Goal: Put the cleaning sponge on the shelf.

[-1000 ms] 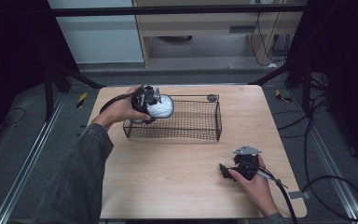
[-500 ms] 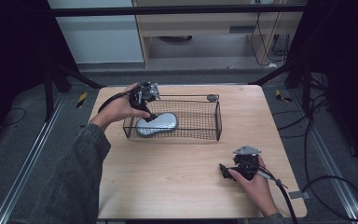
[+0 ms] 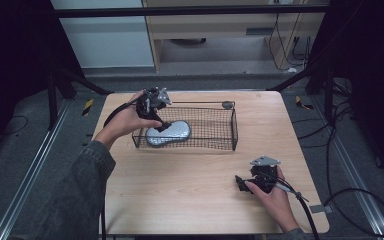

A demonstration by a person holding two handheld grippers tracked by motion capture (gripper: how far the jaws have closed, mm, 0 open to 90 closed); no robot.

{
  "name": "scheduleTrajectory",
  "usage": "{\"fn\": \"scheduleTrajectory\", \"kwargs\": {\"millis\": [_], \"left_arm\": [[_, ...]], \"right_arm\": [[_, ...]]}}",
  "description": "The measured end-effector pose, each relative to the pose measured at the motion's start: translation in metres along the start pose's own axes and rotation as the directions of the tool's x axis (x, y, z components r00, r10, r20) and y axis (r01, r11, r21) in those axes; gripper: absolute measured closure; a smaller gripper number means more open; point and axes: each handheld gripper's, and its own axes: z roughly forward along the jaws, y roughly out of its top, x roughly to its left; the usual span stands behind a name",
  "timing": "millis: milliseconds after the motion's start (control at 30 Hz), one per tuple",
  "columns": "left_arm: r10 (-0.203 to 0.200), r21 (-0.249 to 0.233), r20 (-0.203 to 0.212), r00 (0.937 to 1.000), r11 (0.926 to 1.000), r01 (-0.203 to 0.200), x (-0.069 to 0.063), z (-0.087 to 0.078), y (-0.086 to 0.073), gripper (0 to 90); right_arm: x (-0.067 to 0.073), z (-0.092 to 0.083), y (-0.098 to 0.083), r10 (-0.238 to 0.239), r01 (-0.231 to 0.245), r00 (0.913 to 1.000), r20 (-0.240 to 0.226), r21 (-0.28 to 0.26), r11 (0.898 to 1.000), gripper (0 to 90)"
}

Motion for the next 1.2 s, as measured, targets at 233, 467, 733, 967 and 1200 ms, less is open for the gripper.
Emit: {"fn": "scheduleTrajectory", "kwargs": {"millis": [233,467,733,967,1200], "left_arm": [[-0.052,-0.036,-0.010,0.9986,0.9980,0.052,-0.010,-0.005,-0.001,5.6],[-0.095,-0.059,-0.031,0.9950,0.9940,0.093,-0.022,-0.013,-0.004,5.5],[-0.102,-0.110,-0.011,0.9947,0.9889,0.100,-0.036,-0.021,-0.010,4.3],[-0.141,-0.118,-0.047,0.9890,0.9839,0.134,-0.049,-0.025,-0.021,3.5],[-0.192,-0.144,-0.052,0.9801,0.9726,0.182,-0.067,-0.032,-0.040,4.0]], "right_arm": [[0.000,0.000,0.000,0.000,0.000,1.0000,-0.001,0.000,1.000,0.4],[0.000,0.000,0.000,0.001,-0.001,1.0000,-0.004,-0.001,1.000,0.4],[0.000,0.000,0.000,0.002,-0.002,1.0000,-0.003,0.000,1.000,0.4],[0.000,0.000,0.000,0.003,-0.003,1.0000,-0.002,0.000,1.000,0.4],[0.000,0.000,0.000,0.003,-0.003,1.0000,-0.002,-0.001,1.000,0.4]]}}
